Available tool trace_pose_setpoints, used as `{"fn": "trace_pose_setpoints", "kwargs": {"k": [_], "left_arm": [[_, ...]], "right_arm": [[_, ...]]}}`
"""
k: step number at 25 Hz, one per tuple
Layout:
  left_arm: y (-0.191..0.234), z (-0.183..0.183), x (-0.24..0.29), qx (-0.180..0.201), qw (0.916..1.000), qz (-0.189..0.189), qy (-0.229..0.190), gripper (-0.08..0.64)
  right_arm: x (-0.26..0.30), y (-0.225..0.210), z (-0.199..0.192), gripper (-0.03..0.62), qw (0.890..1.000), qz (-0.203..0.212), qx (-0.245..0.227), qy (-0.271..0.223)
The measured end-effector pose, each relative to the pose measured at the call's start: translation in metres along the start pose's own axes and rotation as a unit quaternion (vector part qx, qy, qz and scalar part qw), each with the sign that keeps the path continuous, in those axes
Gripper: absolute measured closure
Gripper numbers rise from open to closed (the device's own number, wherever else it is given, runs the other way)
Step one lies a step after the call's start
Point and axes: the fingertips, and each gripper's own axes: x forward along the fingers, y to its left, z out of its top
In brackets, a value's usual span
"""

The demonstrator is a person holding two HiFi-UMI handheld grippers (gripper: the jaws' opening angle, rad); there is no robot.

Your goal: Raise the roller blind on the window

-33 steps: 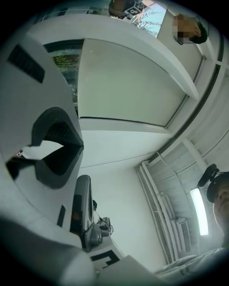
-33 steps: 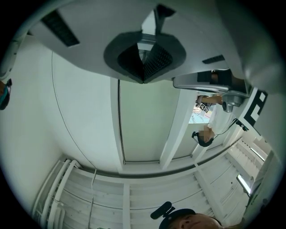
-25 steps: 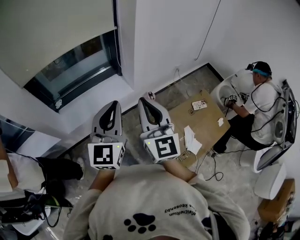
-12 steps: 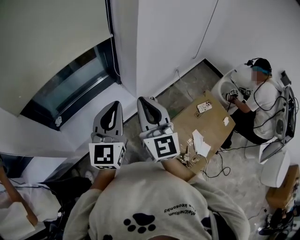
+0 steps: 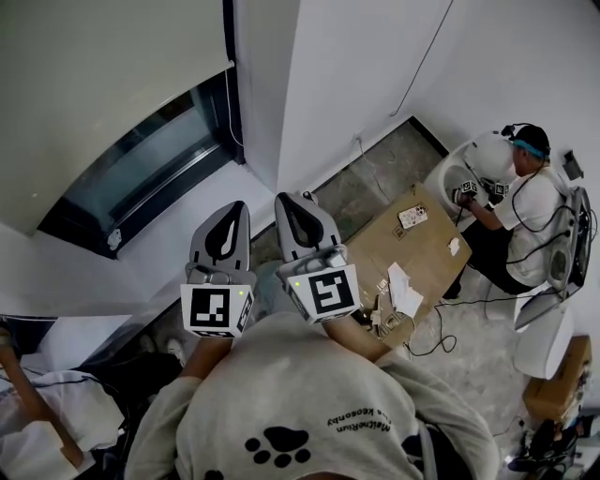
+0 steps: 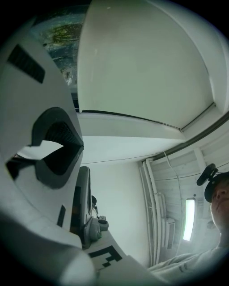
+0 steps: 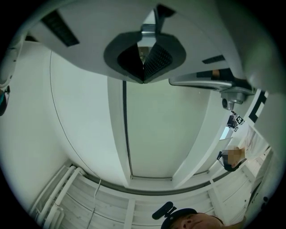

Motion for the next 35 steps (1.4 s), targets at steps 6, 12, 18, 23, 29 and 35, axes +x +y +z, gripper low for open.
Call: {"fn": "trace_pose_setpoints", "kwargs": {"k": [6, 12, 18, 23, 29, 35], "left_arm": [[0.024, -0.007, 0.028, -0.003, 1.0, 0.003, 0.003, 0.552], [0.057, -0.008, 0.072, -0.008, 0.9999, 0.01, -0.002, 0.552], [0.074, -0.016, 0.125, -0.016, 0.9999, 0.004, -0.005, 0.552], [0.094, -0.014, 0.169, -0.018, 0.9998, 0.006, -0.008, 0.552], [0.117, -0.016, 0.215, -0.017, 0.9995, 0.021, -0.015, 0.552], [0.137, -0.014, 0.235, -0.017, 0.9993, 0.027, -0.018, 0.552]], "right_arm": [[0.037, -0.007, -0.005, 0.583, 1.0, 0.006, 0.0, 0.002], [0.088, -0.026, -0.007, 0.583, 1.0, 0.016, -0.006, -0.004], [0.137, -0.058, -0.018, 0.583, 1.0, 0.026, -0.009, 0.003], [0.179, -0.08, -0.021, 0.583, 0.999, 0.032, -0.013, 0.008], [0.222, -0.098, -0.02, 0.583, 0.998, 0.054, -0.018, -0.017], [0.251, -0.099, -0.023, 0.583, 0.998, 0.063, -0.021, -0.02]]}}
